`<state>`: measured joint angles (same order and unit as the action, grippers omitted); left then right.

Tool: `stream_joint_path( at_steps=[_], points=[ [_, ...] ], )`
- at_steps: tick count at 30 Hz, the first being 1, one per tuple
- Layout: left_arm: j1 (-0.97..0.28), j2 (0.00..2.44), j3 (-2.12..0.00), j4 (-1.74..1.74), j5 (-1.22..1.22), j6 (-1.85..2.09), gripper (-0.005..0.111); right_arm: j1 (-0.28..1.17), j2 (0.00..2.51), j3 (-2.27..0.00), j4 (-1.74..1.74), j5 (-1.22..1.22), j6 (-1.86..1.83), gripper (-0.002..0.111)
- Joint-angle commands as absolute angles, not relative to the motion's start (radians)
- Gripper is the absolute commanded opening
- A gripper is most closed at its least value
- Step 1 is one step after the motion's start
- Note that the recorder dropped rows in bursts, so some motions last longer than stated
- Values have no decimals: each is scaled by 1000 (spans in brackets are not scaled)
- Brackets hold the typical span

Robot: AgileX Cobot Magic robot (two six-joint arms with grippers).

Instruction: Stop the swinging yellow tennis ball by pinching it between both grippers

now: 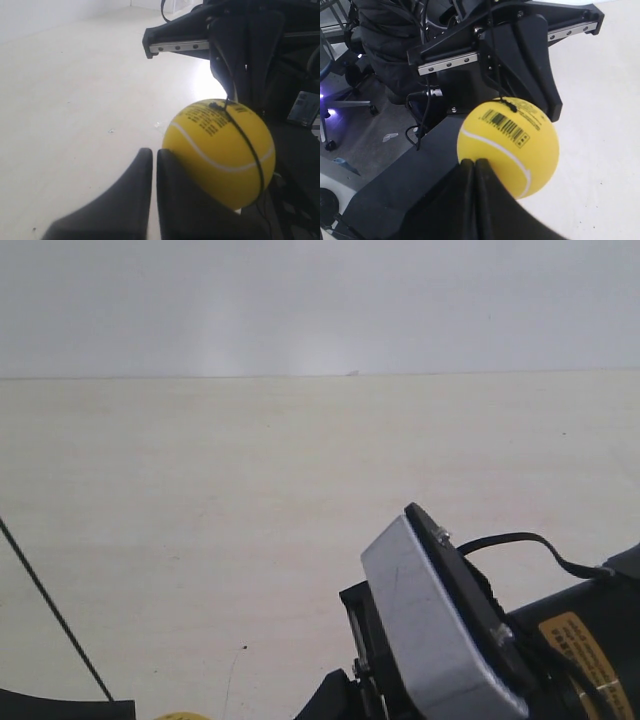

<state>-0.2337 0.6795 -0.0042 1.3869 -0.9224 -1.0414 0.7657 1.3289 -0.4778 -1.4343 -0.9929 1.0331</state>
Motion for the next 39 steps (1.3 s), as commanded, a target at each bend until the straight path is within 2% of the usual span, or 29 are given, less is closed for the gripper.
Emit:
stream_joint_path(
  at_steps=[1,12,18,26,32,39],
  points=[
    [-239,684,0,1402,-1020,-1038,5,762,1325,-483,-1382,-951,1028,0],
    [-239,684,0,1402,-1008,-1038,5,762,1325,-483,-1382,-951,1019,0],
    [-239,684,0,1379,-923,-1038,5,757,1319,-483,-1382,-949,998,0],
    [-239,684,0,1362,-903,-1042,5,757,1226,-483,-1387,-873,1026,0],
    [-239,684,0,1233,-723,-1042,5,757,1137,-483,-1403,-798,1067,0],
    [-239,684,0,1228,-709,-1042,5,757,1102,-478,-1420,-777,1079,0]
  ],
)
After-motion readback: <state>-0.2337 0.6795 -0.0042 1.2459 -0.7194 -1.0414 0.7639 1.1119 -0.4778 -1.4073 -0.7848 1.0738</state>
